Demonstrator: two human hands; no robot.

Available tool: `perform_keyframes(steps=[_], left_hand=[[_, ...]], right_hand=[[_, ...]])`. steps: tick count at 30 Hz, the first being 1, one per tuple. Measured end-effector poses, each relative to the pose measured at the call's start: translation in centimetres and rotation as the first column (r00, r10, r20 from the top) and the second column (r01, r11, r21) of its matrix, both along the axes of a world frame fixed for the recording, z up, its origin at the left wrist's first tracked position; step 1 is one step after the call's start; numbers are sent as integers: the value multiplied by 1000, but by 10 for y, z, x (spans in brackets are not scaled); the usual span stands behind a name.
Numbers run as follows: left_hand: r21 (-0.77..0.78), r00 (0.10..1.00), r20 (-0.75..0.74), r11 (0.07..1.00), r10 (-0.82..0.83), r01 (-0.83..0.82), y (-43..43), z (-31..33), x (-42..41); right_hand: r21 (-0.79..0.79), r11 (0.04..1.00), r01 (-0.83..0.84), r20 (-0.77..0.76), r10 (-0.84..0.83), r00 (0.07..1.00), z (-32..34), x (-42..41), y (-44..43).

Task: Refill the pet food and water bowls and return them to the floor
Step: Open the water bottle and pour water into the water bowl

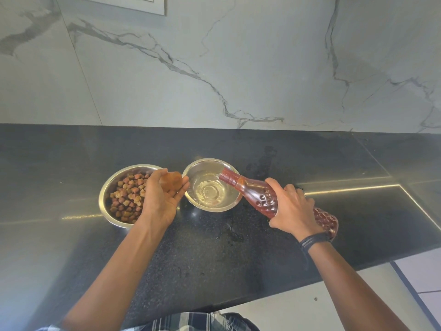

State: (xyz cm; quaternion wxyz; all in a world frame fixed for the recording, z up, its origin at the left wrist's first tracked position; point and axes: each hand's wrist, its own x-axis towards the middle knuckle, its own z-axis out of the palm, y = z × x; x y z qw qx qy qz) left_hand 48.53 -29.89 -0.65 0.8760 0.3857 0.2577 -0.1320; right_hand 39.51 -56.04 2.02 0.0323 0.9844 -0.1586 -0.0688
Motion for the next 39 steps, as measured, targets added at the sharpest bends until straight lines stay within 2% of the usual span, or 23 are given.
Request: perform_keyframes(steps=[39], left_hand=[[-63, 1000, -4, 998, 2, -2, 0, -4, 1]], right_hand=[[-18, 1000, 1, 34, -1, 999, 1, 4, -6]])
